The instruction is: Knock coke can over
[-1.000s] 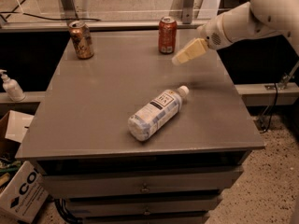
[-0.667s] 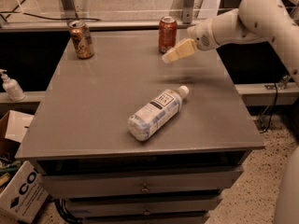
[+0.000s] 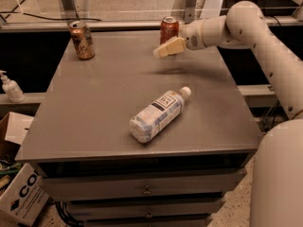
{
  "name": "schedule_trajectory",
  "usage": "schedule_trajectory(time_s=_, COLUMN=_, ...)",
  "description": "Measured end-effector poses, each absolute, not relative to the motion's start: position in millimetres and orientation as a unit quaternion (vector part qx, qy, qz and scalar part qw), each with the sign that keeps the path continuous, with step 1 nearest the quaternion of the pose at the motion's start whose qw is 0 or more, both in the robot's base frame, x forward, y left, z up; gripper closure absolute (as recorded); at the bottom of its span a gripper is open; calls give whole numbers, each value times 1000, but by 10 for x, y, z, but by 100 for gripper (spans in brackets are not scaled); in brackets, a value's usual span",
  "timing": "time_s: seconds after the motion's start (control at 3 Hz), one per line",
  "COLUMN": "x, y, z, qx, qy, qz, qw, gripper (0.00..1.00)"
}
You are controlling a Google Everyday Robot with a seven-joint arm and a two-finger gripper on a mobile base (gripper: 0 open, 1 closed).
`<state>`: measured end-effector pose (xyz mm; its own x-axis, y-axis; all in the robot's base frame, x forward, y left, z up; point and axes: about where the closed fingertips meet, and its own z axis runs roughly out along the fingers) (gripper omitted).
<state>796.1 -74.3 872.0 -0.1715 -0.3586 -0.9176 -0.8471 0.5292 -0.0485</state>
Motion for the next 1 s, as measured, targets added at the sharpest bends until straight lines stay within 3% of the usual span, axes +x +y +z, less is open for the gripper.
schedule_trajectory(time_s=0.67, x=8225, y=-609, z=8778, qx=-427, qy=688, qz=264, qw=524, gripper=0)
schedule_trajectory(time_s=1.0, x=8073, y=-622, z=8943, qx=-433, qy=666, qz=290, qw=534, gripper=0)
